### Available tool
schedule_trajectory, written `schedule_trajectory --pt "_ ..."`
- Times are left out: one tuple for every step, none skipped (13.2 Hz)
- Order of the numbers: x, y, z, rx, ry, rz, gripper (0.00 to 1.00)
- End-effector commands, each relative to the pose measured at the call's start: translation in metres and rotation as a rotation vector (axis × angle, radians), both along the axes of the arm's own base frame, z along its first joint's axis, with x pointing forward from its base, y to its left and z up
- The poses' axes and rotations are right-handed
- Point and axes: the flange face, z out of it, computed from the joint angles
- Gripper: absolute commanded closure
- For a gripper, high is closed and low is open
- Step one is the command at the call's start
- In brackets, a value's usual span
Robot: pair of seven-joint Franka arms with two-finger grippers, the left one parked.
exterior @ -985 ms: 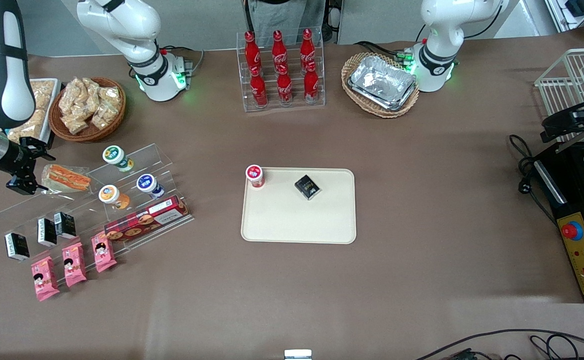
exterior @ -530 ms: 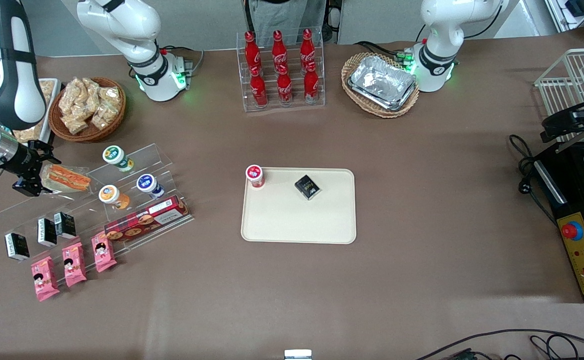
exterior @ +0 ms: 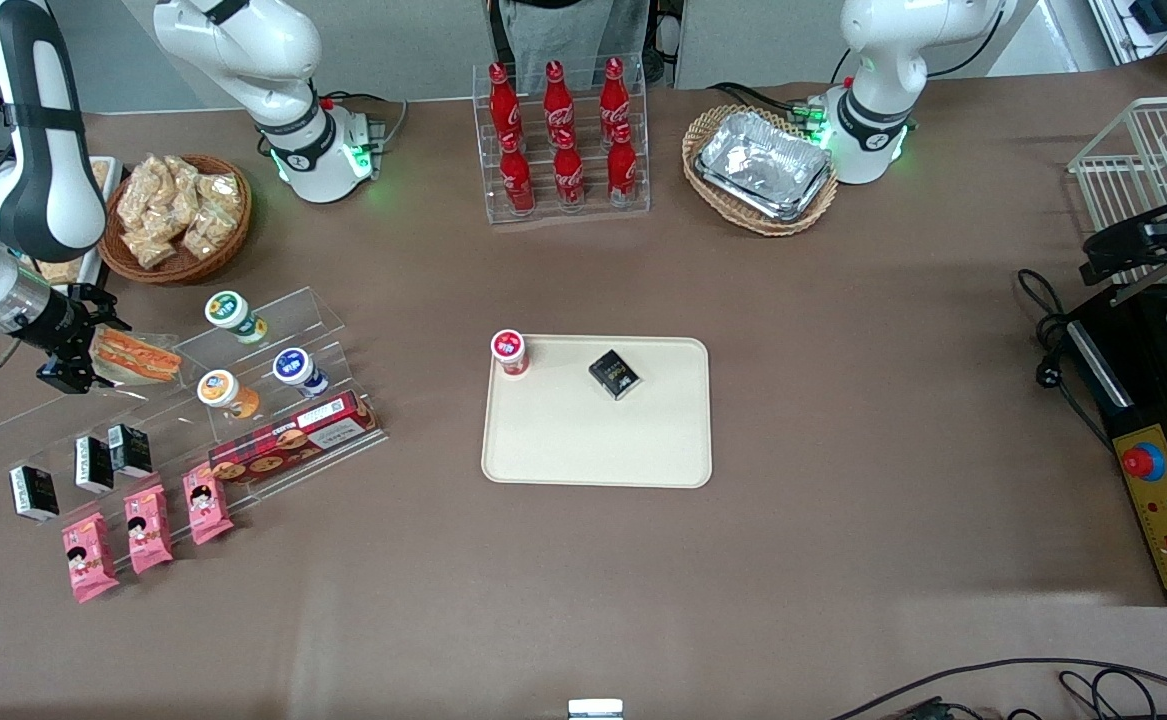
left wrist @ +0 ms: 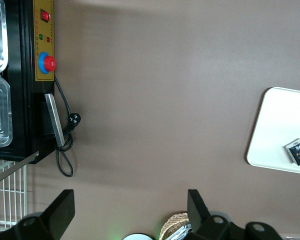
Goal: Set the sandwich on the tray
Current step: 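Close the right gripper on the sandwich and lift it off the rack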
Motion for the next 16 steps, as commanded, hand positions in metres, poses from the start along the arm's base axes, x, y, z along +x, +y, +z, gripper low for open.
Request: schedule_trajectory --pt "-0.005 -0.001 0.000 0.006 -0.020 -0.020 0.28" --pt "-0.004 0.000 0.000 0.006 -0.020 -0.018 0.39" --pt "-0.004 0.000 -0.001 0.007 -0.018 -0.018 0.51" --pt "-0.004 0.000 -0.001 0.007 -0.018 -0.018 0.54" --pt "-0.004 0.000 -0.001 0.007 -0.018 -0.016 0.60" --pt "-0.004 0.000 -0.001 0.007 -0.018 -0.016 0.61" --pt "-0.003 0.000 -0.001 0.006 -0.019 -0.015 0.61" --pt "-0.003 0.000 0.002 0.006 -0.020 -0.007 0.61" --pt "-0.003 0.001 0.007 0.005 -0.024 0.002 0.61" --pt "-0.002 0.000 0.015 0.001 -0.035 0.004 0.61" --pt "0.000 0.001 0.027 0.000 -0.039 0.015 0.61" --pt "0.003 0.000 0.039 0.005 -0.026 0.032 0.61" --pt "0.008 0.001 0.055 0.010 -0.015 0.043 0.61" --pt "0.015 0.002 0.072 0.014 -0.005 0.051 0.61" --pt "0.019 0.004 0.087 0.018 0.004 0.054 0.61" --pt "0.023 0.007 0.098 0.021 0.012 0.057 0.61"
